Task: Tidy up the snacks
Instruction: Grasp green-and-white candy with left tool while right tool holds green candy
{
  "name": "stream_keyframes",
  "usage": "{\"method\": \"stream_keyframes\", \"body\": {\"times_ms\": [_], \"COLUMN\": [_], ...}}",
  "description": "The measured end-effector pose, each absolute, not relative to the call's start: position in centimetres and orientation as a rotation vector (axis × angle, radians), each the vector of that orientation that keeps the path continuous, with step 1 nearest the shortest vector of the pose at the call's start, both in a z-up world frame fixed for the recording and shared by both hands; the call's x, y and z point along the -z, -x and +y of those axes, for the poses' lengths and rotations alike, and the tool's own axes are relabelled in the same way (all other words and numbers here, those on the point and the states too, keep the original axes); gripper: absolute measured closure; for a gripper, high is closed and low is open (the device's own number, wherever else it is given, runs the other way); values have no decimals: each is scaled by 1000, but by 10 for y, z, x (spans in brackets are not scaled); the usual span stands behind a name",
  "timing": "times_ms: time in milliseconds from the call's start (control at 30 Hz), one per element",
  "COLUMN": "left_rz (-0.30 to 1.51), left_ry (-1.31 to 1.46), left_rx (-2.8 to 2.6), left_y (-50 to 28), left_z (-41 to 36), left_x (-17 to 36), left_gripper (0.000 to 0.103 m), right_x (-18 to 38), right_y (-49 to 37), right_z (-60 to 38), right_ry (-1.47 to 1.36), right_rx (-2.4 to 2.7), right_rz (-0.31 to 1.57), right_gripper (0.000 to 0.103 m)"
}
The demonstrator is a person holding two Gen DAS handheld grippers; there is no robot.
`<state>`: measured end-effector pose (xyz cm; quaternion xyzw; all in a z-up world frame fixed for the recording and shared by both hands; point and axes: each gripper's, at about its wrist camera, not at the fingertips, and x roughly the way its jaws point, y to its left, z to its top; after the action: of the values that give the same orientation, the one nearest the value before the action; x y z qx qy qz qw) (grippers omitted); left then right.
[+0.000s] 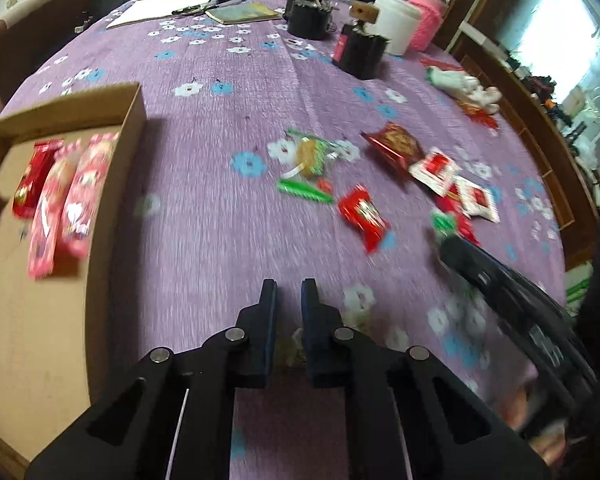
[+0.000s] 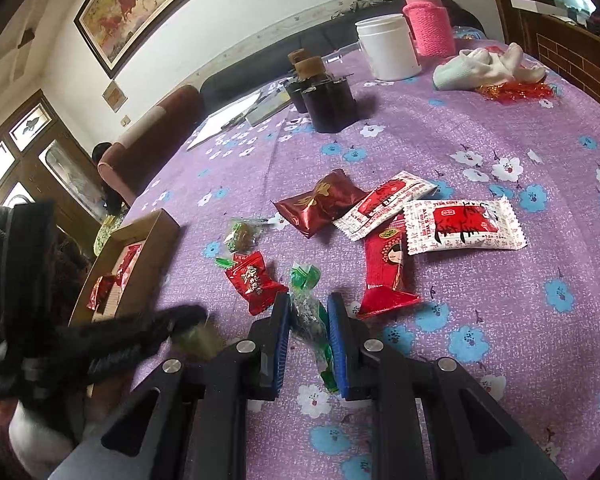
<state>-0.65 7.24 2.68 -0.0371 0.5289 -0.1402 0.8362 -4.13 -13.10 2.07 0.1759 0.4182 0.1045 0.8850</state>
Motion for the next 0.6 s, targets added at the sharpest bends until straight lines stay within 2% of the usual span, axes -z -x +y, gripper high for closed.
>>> {"method": "stream_keyframes", "body": {"times_ms": [400,467,600], "left_rz": [995,984,943], "left_ry": [172,161,97], "left_rx": [298,290,296], "left_y": [43,45,47], "left_z": [117,122,117], "left_x": [-64,-66,-67], "left_gripper": [91,82,52], "right_x": [-16,-17,-19], "right_y": [38,40,55], "right_z": [-133,-135,-139], "right_ry": [-358,-369,-375], "right_rx": [-177,-176,-181], "right_rz": [880,881,893], "right_gripper": [83,83,83]}}
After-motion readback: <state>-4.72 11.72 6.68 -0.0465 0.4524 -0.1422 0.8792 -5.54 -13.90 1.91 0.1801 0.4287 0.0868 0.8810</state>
